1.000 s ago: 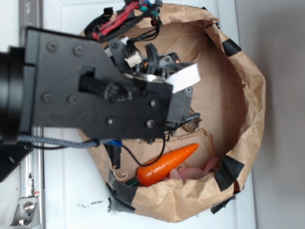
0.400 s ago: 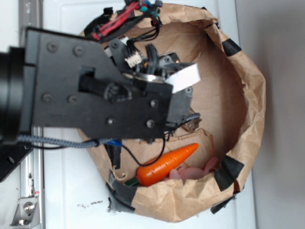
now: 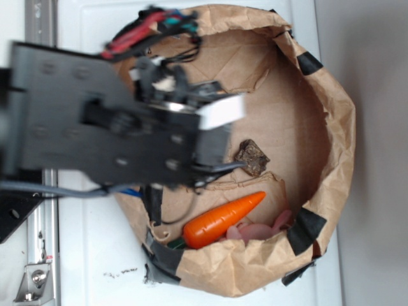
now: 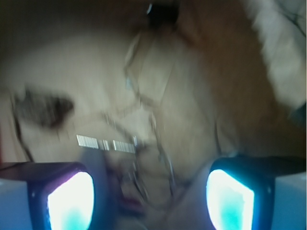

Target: Grab the silver keys.

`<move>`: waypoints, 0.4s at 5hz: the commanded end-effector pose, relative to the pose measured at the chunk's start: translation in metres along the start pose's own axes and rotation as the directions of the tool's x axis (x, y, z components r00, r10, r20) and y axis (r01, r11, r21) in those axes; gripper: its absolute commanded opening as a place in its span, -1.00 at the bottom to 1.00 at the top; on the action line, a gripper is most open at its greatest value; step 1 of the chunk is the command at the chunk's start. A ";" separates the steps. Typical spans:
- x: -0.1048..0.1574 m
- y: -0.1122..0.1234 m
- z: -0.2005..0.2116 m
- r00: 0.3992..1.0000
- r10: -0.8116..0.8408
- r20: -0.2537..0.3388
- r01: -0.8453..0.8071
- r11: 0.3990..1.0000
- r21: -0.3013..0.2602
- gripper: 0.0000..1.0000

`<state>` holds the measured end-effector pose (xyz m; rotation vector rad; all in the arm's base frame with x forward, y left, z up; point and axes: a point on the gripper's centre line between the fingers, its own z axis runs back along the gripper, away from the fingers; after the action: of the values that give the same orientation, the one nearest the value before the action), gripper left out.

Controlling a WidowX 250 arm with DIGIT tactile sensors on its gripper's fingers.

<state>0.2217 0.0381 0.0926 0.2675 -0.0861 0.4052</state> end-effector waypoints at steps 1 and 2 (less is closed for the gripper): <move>0.002 0.025 -0.002 0.997 -0.041 -0.066 0.036 0.996 -0.076 1.00; 0.012 0.029 -0.013 0.998 -0.008 -0.068 0.005 0.999 -0.046 1.00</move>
<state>0.2155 0.0591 0.0732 0.2099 0.0194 0.3697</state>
